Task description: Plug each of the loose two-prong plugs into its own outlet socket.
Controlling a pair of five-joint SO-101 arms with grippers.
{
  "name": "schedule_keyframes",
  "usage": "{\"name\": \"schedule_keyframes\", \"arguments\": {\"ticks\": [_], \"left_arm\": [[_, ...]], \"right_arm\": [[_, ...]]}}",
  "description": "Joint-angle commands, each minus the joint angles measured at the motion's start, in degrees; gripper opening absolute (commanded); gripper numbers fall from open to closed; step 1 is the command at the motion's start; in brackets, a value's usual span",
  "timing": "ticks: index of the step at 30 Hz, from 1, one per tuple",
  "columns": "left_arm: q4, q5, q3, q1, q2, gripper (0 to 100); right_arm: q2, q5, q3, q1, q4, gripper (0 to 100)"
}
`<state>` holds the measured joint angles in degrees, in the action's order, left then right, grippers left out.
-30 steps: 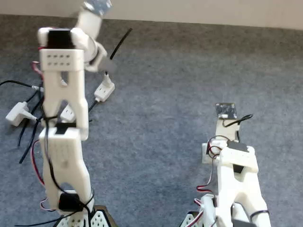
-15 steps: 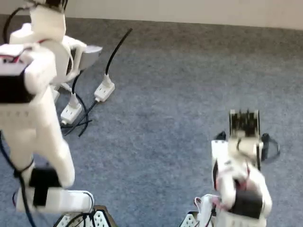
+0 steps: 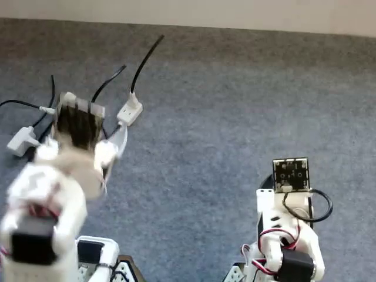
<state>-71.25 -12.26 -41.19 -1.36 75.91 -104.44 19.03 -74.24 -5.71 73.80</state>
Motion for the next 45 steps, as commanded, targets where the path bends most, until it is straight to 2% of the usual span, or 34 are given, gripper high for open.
{"name": "schedule_keyframes", "arguments": {"ticks": [1,4,7,14,17,24,27,30,35,45], "left_arm": [[7.03,0.35,-28.26,-1.63,20.09,20],[6.42,0.44,-36.79,-2.95,29.85,20],[5.01,0.70,-40.92,-3.03,27.91,20],[9.49,0.44,-55.96,-3.30,28.00,20],[10.73,0.44,-55.78,-5.41,28.35,20],[10.73,0.53,-55.96,-19.82,28.00,20],[10.64,0.53,-55.96,-23.08,28.00,20],[6.77,0.53,-55.96,-23.78,28.00,20],[-6.59,0.53,-55.96,-23.78,28.35,20],[-5.89,0.53,-55.96,-23.78,28.18,20]], "right_arm": [[-0.48,0.35,-1.98,-0.04,-3.12,0.6],[-0.48,0.35,-9.19,-0.04,-7.16,0.6],[-0.48,0.53,-17.45,-0.31,-9.54,0.6],[-0.48,0.70,-28.62,-3.74,-14.11,0.6],[-0.40,0.70,-29.76,-8.22,-12.88,0.6],[-0.40,1.05,-29.41,-16.31,-3.82,0.6],[-0.22,4.75,-29.49,-22.29,-3.38,0.6],[-0.40,7.21,-29.49,-25.80,-3.38,0.6],[-0.40,7.30,-29.41,-27.21,-3.38,0.6],[-0.31,7.30,-29.41,-27.12,-3.38,0.6]]}}
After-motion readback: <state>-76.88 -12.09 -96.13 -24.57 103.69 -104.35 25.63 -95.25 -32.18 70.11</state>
